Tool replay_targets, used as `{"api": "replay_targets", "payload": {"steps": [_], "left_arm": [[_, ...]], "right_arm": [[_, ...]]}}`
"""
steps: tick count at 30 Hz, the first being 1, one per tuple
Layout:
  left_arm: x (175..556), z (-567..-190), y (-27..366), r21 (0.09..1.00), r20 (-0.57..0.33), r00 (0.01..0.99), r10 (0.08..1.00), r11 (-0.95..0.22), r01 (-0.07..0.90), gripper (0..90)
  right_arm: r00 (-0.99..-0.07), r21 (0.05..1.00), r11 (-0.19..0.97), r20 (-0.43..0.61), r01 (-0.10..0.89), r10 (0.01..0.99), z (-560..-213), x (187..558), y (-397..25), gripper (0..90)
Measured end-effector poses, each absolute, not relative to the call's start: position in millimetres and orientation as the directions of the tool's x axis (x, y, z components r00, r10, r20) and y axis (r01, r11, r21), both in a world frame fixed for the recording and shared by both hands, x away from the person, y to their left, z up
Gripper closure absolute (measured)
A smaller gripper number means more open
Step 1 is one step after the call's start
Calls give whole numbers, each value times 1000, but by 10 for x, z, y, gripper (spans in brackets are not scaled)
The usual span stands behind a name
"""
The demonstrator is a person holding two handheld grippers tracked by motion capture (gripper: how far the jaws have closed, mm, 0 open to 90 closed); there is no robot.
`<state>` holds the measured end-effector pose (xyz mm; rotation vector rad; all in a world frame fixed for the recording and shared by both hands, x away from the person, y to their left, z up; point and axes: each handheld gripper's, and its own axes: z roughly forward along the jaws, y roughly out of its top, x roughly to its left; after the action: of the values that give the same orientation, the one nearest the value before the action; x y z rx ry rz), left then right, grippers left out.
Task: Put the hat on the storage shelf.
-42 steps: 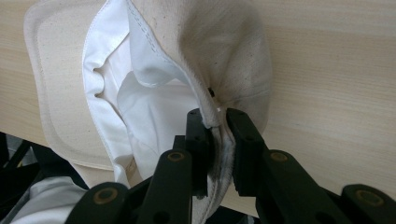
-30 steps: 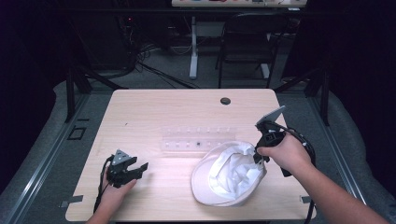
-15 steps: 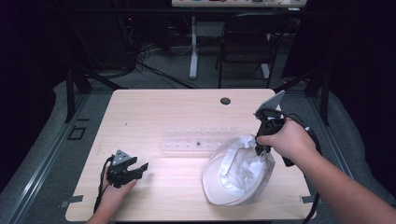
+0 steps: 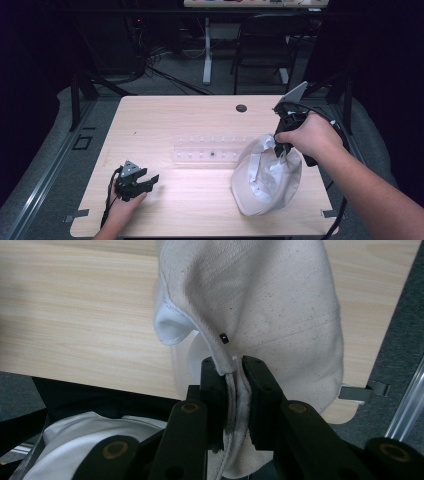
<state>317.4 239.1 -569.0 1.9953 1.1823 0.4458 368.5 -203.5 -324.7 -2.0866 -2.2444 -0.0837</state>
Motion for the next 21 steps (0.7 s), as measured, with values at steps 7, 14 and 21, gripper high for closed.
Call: {"api": "replay_targets", "payload": {"steps": [7, 14, 21], "left_arm": [[3170, -5688, 2393, 757, -80, 511, 856, -282, 589, 432], [3173, -5691, 2388, 756, -79, 511, 856, -282, 591, 432], [3173, -5702, 2379, 759, -78, 507, 858, -279, 588, 432]], "right_arm": [[-33, 9, 32, 58, 999, 998, -3100, 3743, -2070, 804], [25, -9, -24, 154, 1000, 988, -2982, 3826, -2227, 803], [80, -19, -78, 308, 997, 948, -2908, 3885, -2360, 803]]}}
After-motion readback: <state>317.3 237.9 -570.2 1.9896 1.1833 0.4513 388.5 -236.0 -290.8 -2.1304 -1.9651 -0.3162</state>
